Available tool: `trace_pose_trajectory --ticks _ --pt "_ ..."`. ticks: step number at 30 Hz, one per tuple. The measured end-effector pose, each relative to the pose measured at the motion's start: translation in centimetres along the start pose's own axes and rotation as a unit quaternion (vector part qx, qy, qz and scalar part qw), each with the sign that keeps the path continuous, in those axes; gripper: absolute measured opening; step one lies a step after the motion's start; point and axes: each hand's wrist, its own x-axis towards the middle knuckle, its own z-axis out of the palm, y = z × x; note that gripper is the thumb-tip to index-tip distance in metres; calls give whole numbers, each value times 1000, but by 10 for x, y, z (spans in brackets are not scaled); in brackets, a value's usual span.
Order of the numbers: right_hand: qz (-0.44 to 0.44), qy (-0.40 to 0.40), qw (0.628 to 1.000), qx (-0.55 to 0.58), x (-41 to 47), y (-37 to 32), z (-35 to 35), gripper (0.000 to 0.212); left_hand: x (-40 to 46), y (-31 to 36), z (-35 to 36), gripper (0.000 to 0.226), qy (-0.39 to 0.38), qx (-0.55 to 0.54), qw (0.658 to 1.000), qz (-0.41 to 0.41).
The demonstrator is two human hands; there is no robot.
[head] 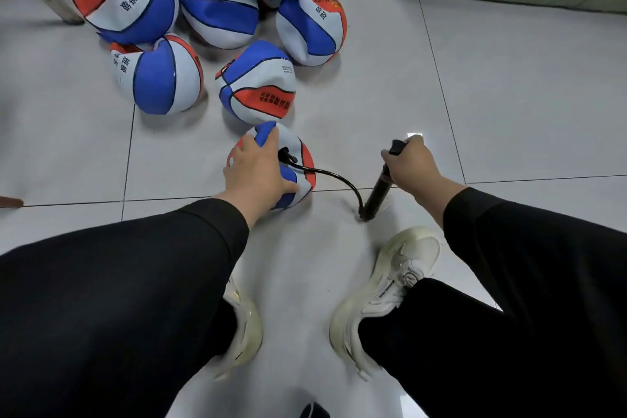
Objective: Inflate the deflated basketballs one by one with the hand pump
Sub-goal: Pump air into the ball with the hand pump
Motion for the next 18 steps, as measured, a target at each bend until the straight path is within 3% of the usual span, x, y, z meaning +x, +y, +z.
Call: trace_pose_trajectory --ticks 3,6,10,14,18 --pt "64 -11 997 48 -8 11 -2 21 -2 -3 1 101 23 71 996 43" --pt "83 6 994 73 -25 26 5 32 -6 2 2 100 18 114 990 82" --pt "-12 26 994 -110 -49 37 20 33 -13 11 8 95 11 127 987 98" --pt "-68 29 977 -198 -60 39 30 38 -20 16 13 95 -4 138 987 87" --pt "-77 -12 963 -259 -62 32 22 36 -23 17 13 73 -14 122 989 80"
